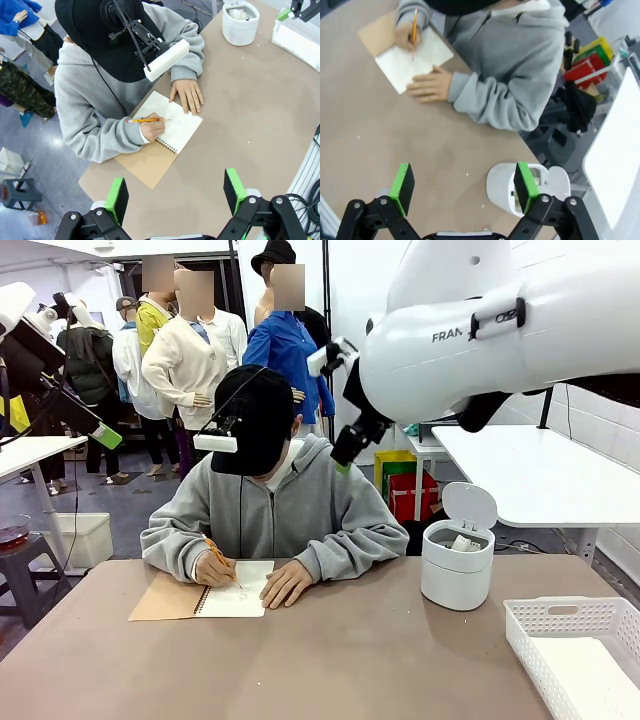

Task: Sort the paper based on its condition.
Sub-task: If a person hands you a paper, place it in the Organizing basket , and if it's crumpled, put it in the Trash can.

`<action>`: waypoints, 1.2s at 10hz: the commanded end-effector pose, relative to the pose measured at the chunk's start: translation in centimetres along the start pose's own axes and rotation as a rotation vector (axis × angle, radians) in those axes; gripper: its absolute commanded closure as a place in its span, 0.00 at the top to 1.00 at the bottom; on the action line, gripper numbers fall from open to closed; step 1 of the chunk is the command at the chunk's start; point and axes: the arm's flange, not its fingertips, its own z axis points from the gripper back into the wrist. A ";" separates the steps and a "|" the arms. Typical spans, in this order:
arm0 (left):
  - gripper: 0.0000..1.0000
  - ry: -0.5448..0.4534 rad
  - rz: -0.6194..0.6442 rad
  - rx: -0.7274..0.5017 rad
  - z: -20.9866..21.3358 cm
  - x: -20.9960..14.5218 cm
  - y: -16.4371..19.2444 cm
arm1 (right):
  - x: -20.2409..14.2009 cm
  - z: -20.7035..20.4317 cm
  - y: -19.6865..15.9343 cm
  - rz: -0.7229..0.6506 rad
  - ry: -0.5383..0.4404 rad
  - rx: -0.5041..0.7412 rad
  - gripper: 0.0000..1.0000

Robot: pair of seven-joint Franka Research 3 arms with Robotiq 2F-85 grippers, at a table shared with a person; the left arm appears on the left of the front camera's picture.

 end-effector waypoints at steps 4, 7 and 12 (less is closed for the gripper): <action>1.00 -0.009 0.001 0.006 0.0 0.0 0.1 | 0.4 4.0 -2.3 -0.070 -0.088 0.200 1.00; 1.00 -0.009 0.001 0.006 0.0 0.0 0.1 | 1.1 4.2 -3.3 -0.059 -0.058 0.227 1.00; 1.00 -0.009 0.001 0.006 0.0 0.0 0.1 | 1.1 4.7 -2.6 -0.063 -0.051 0.204 1.00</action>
